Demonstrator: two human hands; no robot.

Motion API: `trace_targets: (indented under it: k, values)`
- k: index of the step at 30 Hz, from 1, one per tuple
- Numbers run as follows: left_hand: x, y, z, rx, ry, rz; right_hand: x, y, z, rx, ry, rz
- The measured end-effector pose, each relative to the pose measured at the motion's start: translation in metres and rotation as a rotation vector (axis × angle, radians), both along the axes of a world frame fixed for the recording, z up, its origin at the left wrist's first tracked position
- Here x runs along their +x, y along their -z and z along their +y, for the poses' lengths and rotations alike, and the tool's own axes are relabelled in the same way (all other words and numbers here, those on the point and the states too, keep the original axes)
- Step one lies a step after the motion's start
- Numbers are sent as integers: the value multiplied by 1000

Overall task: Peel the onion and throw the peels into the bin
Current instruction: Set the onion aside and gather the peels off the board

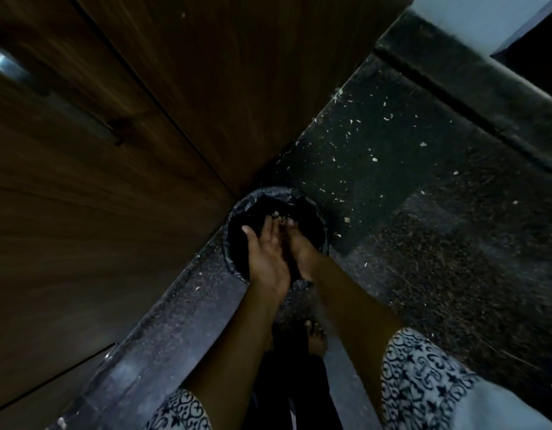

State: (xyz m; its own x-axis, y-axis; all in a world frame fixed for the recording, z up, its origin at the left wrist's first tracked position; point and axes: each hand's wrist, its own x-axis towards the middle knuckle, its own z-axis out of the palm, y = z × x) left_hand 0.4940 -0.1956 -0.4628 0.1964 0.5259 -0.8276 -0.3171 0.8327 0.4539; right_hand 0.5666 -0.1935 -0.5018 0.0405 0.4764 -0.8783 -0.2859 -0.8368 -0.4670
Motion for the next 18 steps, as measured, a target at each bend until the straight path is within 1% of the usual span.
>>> trace_targets:
  k: [1, 2, 3, 4, 5, 6, 7, 8, 9, 10, 11, 12, 13, 14, 16, 17, 18]
  values:
    - [3, 1, -1, 43, 113, 60, -3, -6, -1, 8, 143, 197]
    - [6, 8, 0, 53, 182, 79, -5, -10, -1, 43, 269, 353]
    - [6, 15, 2, 85, 237, 155, -5, -16, -1, 77, 375, 441]
    - [6, 17, 7, 49, 229, 169, -3, -18, -5, 129, 488, 497]
    - [1, 20, 14, -37, 176, 135, -1, -27, -10, 204, 576, 554]
    - [-2, 18, 21, -139, 90, 82, -3, -31, -15, 260, 635, 562]
    - [-1, 12, 27, -208, 17, -16, -6, -33, -21, 298, 615, 478]
    - [-2, 12, 33, -214, -19, -93, -12, -33, -23, 313, 517, 299]
    - [-3, 6, 36, -208, -16, -113, -19, -29, -22, 326, 315, 139]
    - [-6, 5, 38, -200, 6, -111, -25, -23, -22, 288, 115, 29]
    - [-8, 0, 36, -206, 36, -122, -28, -19, -21, 217, -19, -58]
    - [-14, -1, 32, -207, 50, -143, -27, -16, -21, 139, -58, -103]
    - [-18, 0, 26, -193, 32, -159, -23, -19, -20, 106, -88, -82]
    - [-23, 3, 18, -174, 34, -147, -16, -15, -19, 104, 17, -3]
    - [-32, 10, 7, -114, -18, -58, -2, -13, -17, 104, 353, 157]
    - [-32, 13, 4, -91, -58, -9, 4, -16, -16, 119, 482, 209]
    - [-32, 17, 4, -81, -83, 44, 8, -18, -17, 130, 549, 205]
